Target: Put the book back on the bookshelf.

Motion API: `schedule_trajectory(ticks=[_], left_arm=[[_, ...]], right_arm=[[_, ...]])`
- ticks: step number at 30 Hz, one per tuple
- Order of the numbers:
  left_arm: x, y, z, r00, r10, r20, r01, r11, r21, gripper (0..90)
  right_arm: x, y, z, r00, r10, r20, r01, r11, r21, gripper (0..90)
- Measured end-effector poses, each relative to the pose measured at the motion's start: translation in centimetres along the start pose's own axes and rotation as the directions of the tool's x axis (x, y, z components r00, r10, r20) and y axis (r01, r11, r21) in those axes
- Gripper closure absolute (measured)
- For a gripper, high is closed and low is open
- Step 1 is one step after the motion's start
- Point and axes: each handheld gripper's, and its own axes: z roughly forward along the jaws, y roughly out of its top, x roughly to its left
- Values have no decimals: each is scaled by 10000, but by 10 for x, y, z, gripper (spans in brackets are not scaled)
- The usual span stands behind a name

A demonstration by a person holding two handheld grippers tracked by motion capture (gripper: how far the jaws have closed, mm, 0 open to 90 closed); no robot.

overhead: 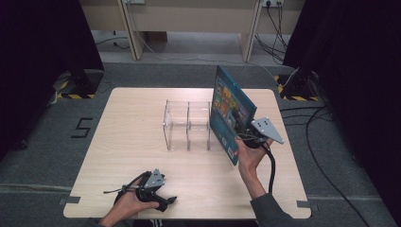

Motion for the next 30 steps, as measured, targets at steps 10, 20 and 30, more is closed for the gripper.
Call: schedule_trajectory(ticks=[10,20,30], left_arm=[[0,0,0,10000,16,19,-16,10000,7,52],[0,0,0,10000,47,35,-47,10000,3,49],[-1,0,0,10000,26,30,-26,10000,-26,49]], right_arm=[[1,0,2,9998,43,177,-38,9996,-281,824],[0,-7,-1,9986,418,330,-408,9987,-301,814],[-4,-6,-6,9984,509,234,-506,9986,-147,802]])
